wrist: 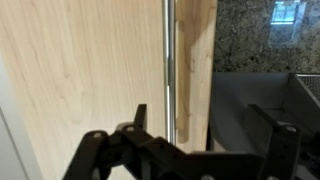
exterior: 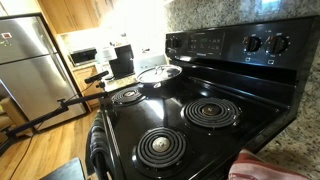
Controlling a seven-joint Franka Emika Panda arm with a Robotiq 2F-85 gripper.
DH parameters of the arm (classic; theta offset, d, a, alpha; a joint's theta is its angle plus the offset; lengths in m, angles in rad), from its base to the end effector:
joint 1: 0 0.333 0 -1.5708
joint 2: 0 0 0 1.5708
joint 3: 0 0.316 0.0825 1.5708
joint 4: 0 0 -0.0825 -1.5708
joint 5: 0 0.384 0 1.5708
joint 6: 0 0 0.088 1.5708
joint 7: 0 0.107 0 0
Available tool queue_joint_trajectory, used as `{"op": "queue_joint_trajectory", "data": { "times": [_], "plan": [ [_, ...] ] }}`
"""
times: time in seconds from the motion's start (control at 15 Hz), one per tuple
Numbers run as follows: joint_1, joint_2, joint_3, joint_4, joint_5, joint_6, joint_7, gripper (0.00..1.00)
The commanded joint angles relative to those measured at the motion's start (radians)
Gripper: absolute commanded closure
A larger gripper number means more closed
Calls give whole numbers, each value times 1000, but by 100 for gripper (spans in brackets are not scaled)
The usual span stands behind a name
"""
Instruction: Open door of the kitchen unit
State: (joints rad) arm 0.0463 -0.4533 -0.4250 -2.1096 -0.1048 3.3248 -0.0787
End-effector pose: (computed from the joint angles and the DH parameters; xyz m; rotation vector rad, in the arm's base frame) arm 0.3909 -0.2133 0.7793 1.9711 -0.3296 2.1001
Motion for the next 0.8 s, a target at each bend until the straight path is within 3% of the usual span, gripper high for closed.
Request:
{"op": "queue_joint_trajectory", "data": {
  "times": [0.0, 0.33, 0.4, 0.47, 0.53, 0.73],
  "plan": [
    [-19, -7, 3, 1, -16, -20, -10, 0],
    [29, 42, -61, 30, -7, -26, -7, 0],
    [22, 51, -61, 34, -10, -24, -8, 0],
    [-29, 63, -33, 38, -14, -32, -6, 0],
    [3, 36, -48, 3, -8, -4, 0, 0],
    [-12, 49, -46, 6, -8, -4, 0, 0]
  ]
}}
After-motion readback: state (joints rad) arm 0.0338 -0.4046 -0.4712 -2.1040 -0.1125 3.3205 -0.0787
